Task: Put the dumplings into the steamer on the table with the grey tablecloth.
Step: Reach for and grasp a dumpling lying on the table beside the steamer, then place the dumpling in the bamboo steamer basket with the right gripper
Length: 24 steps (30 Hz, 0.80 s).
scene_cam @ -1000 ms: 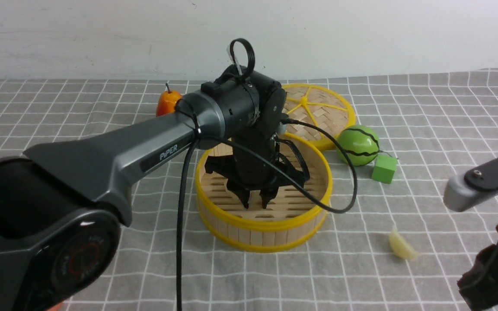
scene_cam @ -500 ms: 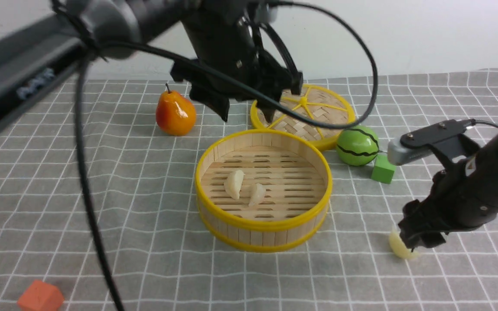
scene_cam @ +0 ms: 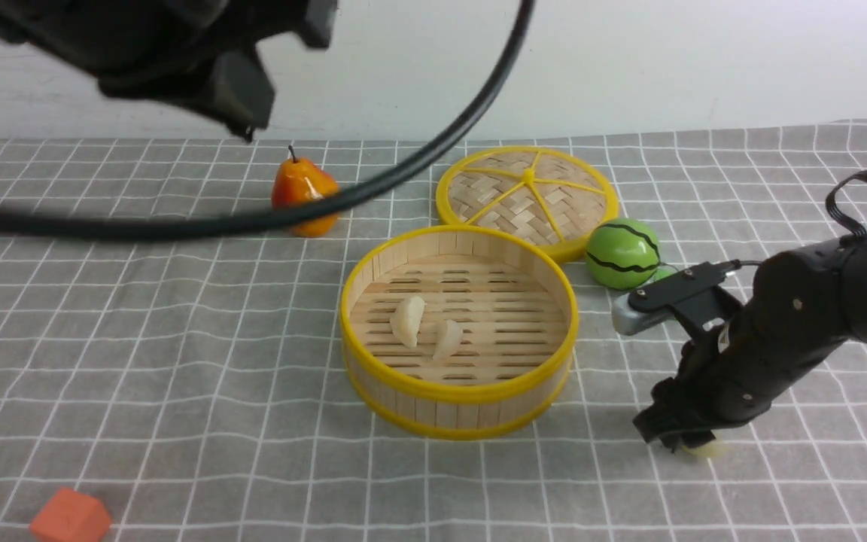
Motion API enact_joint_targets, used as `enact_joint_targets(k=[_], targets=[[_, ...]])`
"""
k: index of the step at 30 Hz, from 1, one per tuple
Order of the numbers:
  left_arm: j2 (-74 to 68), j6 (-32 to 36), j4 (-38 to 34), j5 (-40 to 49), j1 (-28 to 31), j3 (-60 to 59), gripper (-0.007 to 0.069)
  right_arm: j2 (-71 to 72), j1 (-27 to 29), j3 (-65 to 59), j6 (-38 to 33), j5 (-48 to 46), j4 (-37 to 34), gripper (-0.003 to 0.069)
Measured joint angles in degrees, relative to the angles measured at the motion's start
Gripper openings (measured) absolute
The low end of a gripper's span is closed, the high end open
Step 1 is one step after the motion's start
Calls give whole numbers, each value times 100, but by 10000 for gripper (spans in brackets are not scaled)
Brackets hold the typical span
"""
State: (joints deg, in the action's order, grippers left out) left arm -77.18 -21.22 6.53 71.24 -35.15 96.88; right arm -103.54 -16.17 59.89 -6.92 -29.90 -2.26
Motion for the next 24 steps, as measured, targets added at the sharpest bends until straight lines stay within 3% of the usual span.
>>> enact_joint_targets(k=[1,2,11,18,24], targets=[[388,-73,0,0,0,-476,-14,0,0,22,13,-58,23,239],[589,-126,0,0,0,-746,-14,0,0,35,13,-82,45,220],[3077,-982,0,0,0,-3231,-14,225,-72,535,283,-784,120,227],[4396,-1473,23,0,0,-3998,-14,280,-801,2118,319,-1018,-99,227],[4953,-1533,58,0,0,-4144,-14,-792,-1046,3409,765,-929,-155,227]])
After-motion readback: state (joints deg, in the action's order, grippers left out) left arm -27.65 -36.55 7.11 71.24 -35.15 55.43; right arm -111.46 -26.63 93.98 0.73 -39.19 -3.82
